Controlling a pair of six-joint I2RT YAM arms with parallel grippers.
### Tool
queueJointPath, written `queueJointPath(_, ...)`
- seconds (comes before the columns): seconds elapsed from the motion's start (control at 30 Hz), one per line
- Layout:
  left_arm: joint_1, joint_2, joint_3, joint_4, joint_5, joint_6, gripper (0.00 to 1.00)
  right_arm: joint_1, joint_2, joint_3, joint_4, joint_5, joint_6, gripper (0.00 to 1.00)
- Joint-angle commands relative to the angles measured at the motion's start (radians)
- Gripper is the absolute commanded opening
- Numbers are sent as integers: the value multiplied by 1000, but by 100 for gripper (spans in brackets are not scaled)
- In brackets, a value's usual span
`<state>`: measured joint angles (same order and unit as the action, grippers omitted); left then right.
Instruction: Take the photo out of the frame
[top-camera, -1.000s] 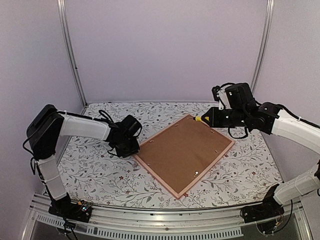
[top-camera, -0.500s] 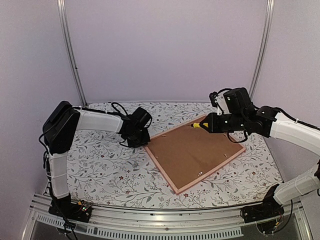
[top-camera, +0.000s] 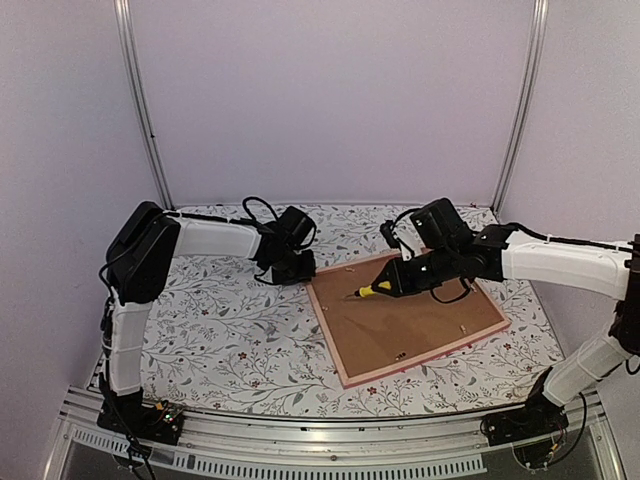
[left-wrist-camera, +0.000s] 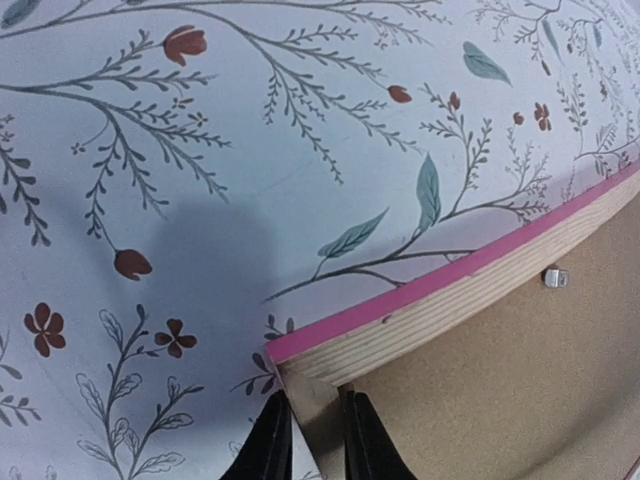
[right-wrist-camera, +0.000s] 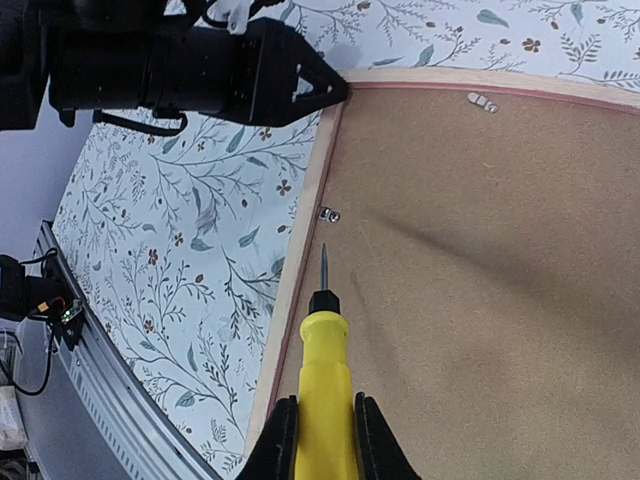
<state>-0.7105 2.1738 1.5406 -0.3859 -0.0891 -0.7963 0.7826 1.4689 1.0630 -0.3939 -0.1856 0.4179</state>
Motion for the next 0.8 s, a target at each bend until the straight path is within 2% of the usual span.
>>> queueJointPath(0.0,-3,35,41,22,68,85,17,54,49,8,32,-51,-30,0)
queueJointPath(0.77,-4,25,31,17,81,79,15,87,136,-33,93,-35,-15,0)
